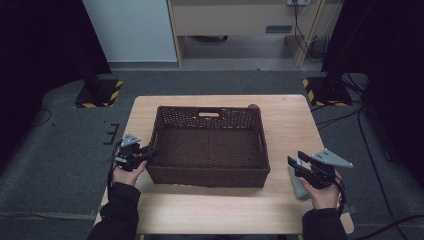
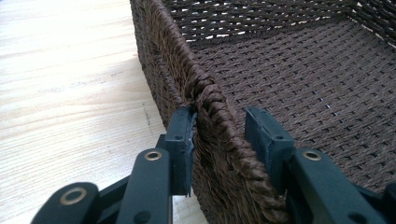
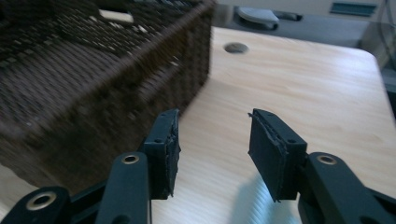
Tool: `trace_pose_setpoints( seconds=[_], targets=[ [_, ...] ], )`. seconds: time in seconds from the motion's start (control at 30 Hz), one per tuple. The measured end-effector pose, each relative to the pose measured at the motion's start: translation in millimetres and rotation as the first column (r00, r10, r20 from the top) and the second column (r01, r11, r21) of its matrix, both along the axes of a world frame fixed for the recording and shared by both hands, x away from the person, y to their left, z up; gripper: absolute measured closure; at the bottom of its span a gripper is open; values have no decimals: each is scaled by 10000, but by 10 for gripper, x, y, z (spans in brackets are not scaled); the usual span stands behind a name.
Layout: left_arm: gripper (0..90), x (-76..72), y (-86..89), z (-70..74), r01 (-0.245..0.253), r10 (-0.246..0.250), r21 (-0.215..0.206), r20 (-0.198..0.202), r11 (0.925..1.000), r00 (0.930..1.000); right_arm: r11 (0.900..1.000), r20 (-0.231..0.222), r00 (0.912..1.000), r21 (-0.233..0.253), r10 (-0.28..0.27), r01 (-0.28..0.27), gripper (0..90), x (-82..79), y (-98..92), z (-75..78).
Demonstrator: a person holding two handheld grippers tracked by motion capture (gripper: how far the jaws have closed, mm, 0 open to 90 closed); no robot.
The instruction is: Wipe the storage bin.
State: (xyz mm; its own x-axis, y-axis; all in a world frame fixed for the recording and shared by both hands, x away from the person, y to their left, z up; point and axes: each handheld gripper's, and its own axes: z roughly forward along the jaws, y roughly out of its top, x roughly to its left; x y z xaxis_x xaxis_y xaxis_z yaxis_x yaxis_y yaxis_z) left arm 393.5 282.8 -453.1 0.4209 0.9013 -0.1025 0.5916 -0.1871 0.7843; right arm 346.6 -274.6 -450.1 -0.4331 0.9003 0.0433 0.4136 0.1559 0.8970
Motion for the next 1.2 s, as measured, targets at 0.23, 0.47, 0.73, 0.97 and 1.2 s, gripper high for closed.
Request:
trace_pose_setpoints(
  seconds=[0.23,0.47,0.73,0.97,1.2],
  targets=[
    [636,14,5,-3,45,-45,-21,76,10000,10000,9960,122,9961,160,879,-881,552,175,339,161],
    [638,52,-1,-6,65,-64,-148,104,9999,9999,9925,-185,9925,178,1210,-1206,564,317,493,120],
    [542,51,32,-1,-5,9,-212,198,9998,9998,9883,-534,9879,518,1459,-1432,611,499,591,41],
    [497,-11,32,44,14,0,-240,578,9997,9983,9878,-603,9860,226,1554,-1543,649,482,662,28],
    [599,-142,51,45,99,-89,-168,586,9998,9982,9866,-791,9840,-207,1596,-1617,636,360,696,67]
  ],
)
